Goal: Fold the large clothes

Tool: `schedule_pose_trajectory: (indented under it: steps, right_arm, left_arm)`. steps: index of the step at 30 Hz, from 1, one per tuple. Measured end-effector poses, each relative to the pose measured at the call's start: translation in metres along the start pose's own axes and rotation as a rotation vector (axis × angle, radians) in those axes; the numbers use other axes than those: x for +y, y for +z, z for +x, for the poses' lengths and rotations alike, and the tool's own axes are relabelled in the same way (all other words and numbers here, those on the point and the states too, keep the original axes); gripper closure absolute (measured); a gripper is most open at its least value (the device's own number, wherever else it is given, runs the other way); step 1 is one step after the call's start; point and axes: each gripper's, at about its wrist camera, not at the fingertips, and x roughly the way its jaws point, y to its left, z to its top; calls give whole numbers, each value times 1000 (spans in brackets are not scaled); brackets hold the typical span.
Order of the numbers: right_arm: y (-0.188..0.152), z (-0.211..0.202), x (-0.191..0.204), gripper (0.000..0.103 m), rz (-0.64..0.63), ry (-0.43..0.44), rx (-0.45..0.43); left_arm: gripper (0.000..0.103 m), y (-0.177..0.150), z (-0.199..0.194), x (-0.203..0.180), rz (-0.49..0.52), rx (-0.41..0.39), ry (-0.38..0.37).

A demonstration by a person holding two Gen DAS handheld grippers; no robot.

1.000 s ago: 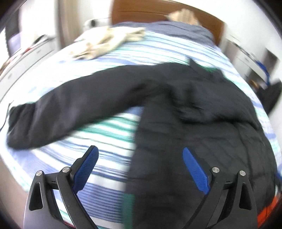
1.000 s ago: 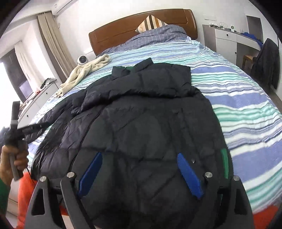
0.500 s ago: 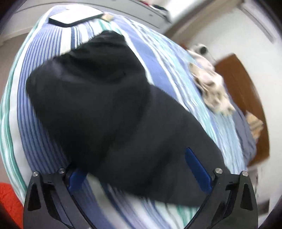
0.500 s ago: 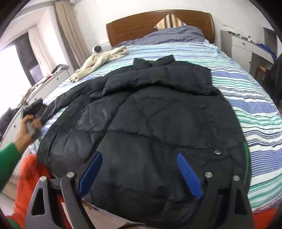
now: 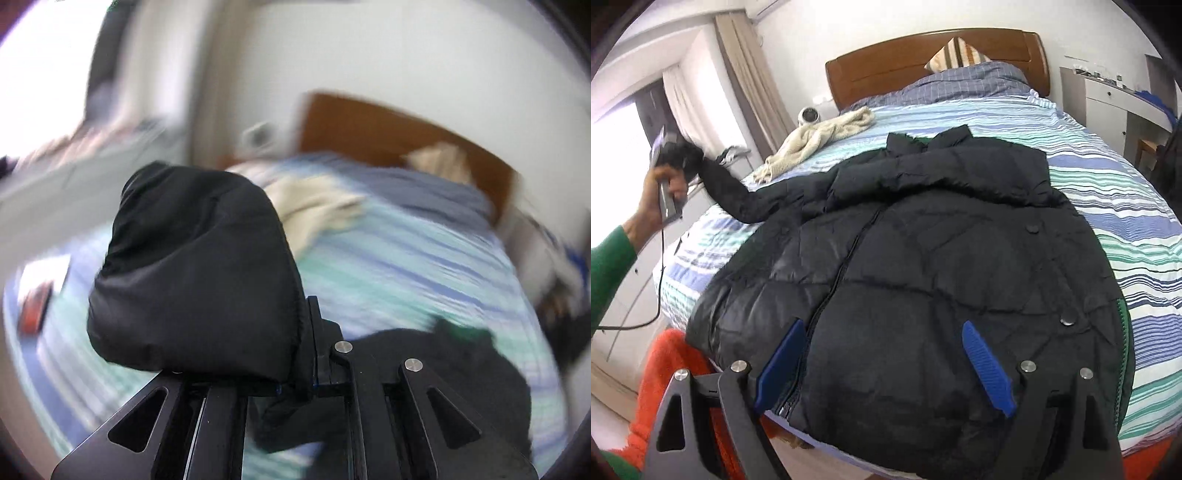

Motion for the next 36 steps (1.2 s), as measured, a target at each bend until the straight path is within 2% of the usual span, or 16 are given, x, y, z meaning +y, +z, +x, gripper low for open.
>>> schedule_pose_trajectory:
  steps: [3, 4, 7, 8, 9, 11, 14, 17, 21, 25, 27, 28, 30, 33, 35, 36]
  right_arm:
    - [-1, -7, -4, 14, 21, -5, -27]
    - [-1, -9, -6, 14, 27, -6, -32]
    - [-3, -18, -14, 14, 48, -18, -56]
    - [-4, -20, -18, 14, 59, -25, -63]
    - [-5, -22, -22, 14, 67, -30, -67]
    - [-7, -28, -33, 14, 107, -45, -82]
    - [-11, -37, -53, 14, 168, -65, -96]
    - [-14, -43, -72, 14, 224, -95, -101]
    - [-1, -42, -97, 14, 295, -95, -106]
    - [49, -21, -122, 14, 368, 12, -125]
    - [85, 8, -143, 14, 444, 108, -115]
    - [99, 23, -151, 14, 471, 113, -111]
    - [123, 54, -165, 14, 498, 94, -99]
    - [154, 118, -183, 14, 515, 30, -17]
    - [163, 153, -187, 14, 520, 33, 47]
    - [163, 162, -188, 25, 519, 53, 63]
  left_arm:
    - [94, -9, -18, -90, 203, -47, -129]
    - [94, -24, -23, -130, 288, -50, -189]
    - [87, -73, -22, -208, 455, -11, -286]
    - [77, -95, -18, -230, 499, 30, -313]
    - [47, -116, -14, -251, 535, 80, -327]
    - [14, -164, -3, -281, 596, 186, -322]
    - [16, -214, 0, -301, 691, 303, -325]
    - [16, -237, -18, -290, 742, 308, -335]
    - [14, -231, -38, -245, 683, 327, -357]
    - [13, -210, -38, -195, 590, 347, -298]
    - [13, -205, -33, -167, 537, 352, -253]
    - [13, -201, -36, -147, 493, 353, -224]
    - [13, -200, -37, -116, 426, 357, -187]
    - [13, -201, -40, -88, 348, 364, -141]
    - [13, -206, -43, -67, 306, 376, -114]
    - [13, -208, -42, -60, 293, 384, -102]
